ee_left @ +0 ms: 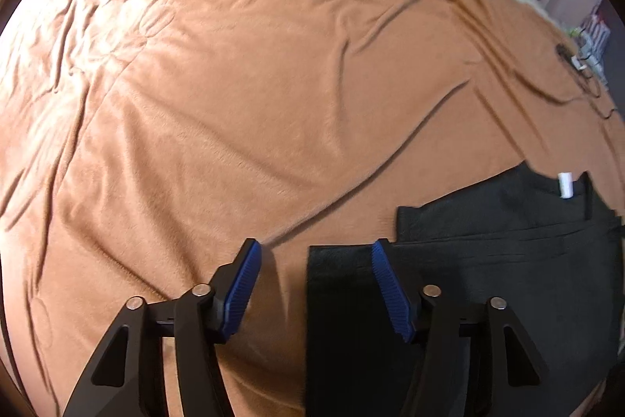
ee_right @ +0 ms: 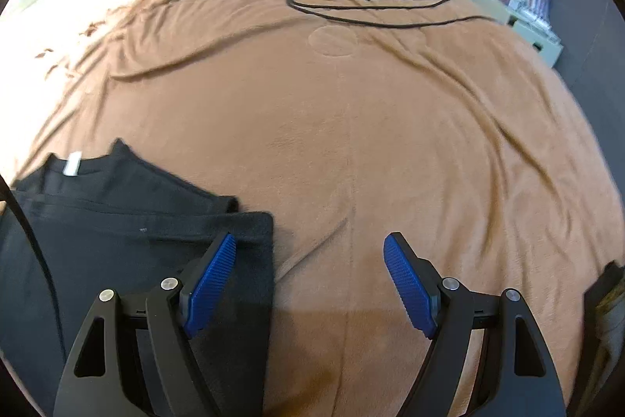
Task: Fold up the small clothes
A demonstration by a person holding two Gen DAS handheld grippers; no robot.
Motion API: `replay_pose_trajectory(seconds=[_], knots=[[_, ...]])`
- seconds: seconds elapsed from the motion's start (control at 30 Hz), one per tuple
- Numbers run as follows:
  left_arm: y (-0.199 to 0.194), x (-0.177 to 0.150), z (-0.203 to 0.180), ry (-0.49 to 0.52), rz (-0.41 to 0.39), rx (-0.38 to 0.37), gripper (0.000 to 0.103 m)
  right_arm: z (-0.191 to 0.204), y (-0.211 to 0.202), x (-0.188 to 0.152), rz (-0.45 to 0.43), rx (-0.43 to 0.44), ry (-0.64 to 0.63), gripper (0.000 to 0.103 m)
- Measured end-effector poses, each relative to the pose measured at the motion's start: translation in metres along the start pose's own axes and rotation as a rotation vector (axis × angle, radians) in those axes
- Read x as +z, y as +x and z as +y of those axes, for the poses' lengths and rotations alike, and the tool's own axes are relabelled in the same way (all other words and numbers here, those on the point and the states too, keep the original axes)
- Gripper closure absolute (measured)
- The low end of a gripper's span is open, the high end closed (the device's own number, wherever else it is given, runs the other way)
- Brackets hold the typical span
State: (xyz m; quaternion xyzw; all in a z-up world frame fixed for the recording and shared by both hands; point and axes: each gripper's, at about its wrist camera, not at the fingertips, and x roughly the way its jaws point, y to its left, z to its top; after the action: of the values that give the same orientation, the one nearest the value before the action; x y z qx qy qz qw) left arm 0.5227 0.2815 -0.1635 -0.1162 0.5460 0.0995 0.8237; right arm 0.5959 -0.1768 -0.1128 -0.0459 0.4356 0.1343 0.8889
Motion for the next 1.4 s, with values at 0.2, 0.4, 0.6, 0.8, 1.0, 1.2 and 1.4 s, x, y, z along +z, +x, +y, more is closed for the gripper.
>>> replay_pose_trajectory(seconds=[0.2, 0.4, 0.6, 0.8, 1.0, 1.2, 1.4], knots=[[-0.001, 0.001, 0.01, -0.039, 0.012, -0.075, 0.057, -0.003, -0.004, -0.007, 0.01, 0.19, 0.026, 0.041], [0.012, -0.009, 0.011, -0.042, 0.028, -0.085, 0.066, -0.006, 0.015, -0.009, 0.049, 0.197, 0.015, 0.053], [0.0, -0.013, 0.011, -0.021, -0.022, -0.088, 0.094, -0.001, 0.018, 0.003, 0.033, 0.188, 0.007, 0.097], [-0.036, -0.007, 0.004, 0.009, -0.099, -0.061, 0.095, -0.001, -0.009, -0.001, -0.036, 0.206, 0.008, 0.102], [-0.062, 0.008, -0.012, 0.065, -0.173, -0.02, 0.095, 0.007, -0.029, -0.002, -0.126, 0.153, -0.029, 0.102], [-0.05, 0.027, -0.02, 0.072, -0.179, 0.002, 0.095, 0.004, -0.026, -0.001, -0.144, 0.128, -0.011, 0.102], [-0.027, 0.044, -0.025, 0.071, -0.17, 0.01, 0.095, 0.009, -0.011, 0.008, -0.133, 0.1, -0.017, 0.102]])
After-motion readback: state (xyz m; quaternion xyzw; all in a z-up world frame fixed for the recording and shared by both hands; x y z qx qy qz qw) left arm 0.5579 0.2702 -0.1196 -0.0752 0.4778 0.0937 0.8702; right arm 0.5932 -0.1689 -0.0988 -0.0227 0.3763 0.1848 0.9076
